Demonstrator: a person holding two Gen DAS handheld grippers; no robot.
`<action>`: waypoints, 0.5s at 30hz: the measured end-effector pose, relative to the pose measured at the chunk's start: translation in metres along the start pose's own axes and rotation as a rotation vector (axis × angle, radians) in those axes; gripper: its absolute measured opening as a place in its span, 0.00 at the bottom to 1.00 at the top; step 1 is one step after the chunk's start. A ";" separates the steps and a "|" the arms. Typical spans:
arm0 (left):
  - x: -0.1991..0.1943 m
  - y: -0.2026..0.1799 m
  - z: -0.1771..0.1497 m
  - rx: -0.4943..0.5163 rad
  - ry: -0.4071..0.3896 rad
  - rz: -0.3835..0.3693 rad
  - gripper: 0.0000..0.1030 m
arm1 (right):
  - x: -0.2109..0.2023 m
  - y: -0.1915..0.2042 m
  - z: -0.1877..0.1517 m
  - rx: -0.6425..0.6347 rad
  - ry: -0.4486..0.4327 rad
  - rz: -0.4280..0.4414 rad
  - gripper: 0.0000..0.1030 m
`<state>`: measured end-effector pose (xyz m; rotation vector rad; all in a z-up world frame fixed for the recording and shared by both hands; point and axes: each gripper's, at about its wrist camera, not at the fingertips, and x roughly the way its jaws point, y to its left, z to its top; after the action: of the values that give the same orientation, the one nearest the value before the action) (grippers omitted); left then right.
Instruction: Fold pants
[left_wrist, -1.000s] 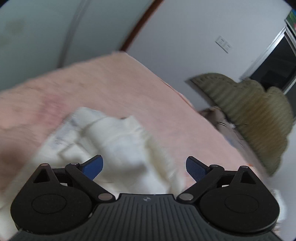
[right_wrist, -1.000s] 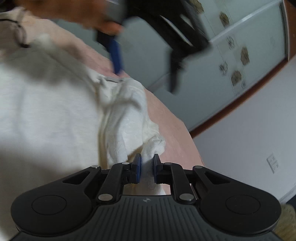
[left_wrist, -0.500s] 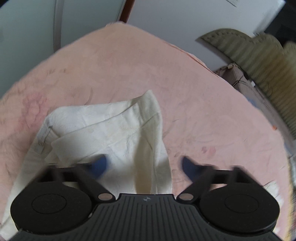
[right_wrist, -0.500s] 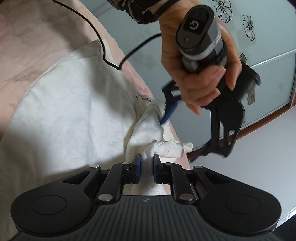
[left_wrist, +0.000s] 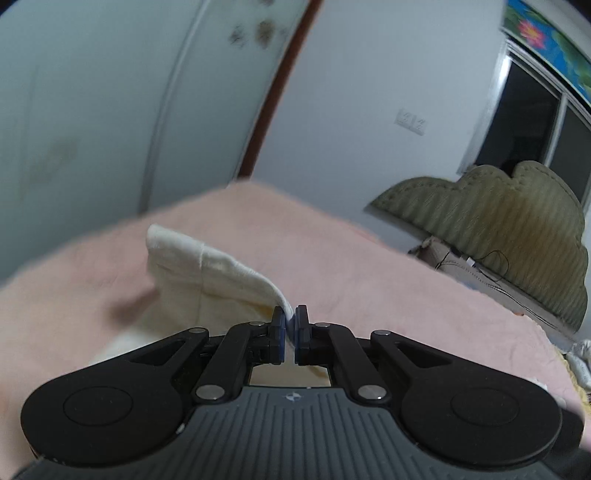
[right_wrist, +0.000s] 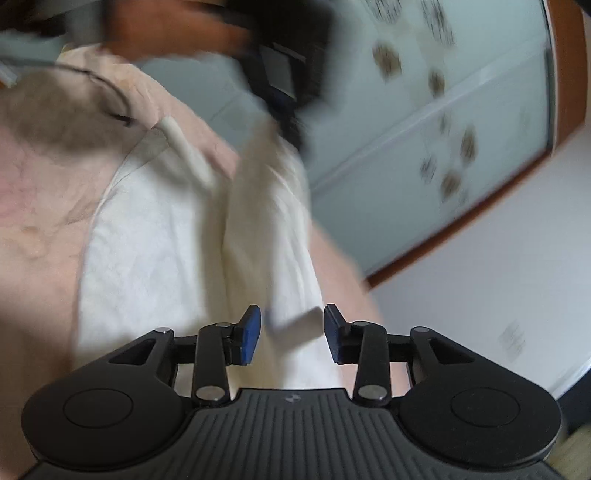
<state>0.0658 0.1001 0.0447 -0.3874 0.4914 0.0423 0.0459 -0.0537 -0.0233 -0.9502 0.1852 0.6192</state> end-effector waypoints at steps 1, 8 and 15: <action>0.000 0.009 -0.010 -0.027 0.039 0.007 0.03 | -0.002 -0.008 -0.005 0.041 0.022 0.033 0.35; 0.018 0.052 -0.041 -0.224 0.216 -0.020 0.11 | -0.002 -0.042 -0.016 0.247 0.064 0.197 0.59; 0.028 0.074 -0.033 -0.372 0.235 -0.069 0.18 | 0.036 -0.050 -0.013 0.249 0.137 0.339 0.57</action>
<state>0.0655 0.1547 -0.0210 -0.7791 0.7044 0.0212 0.1057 -0.0707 -0.0105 -0.7242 0.5417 0.8211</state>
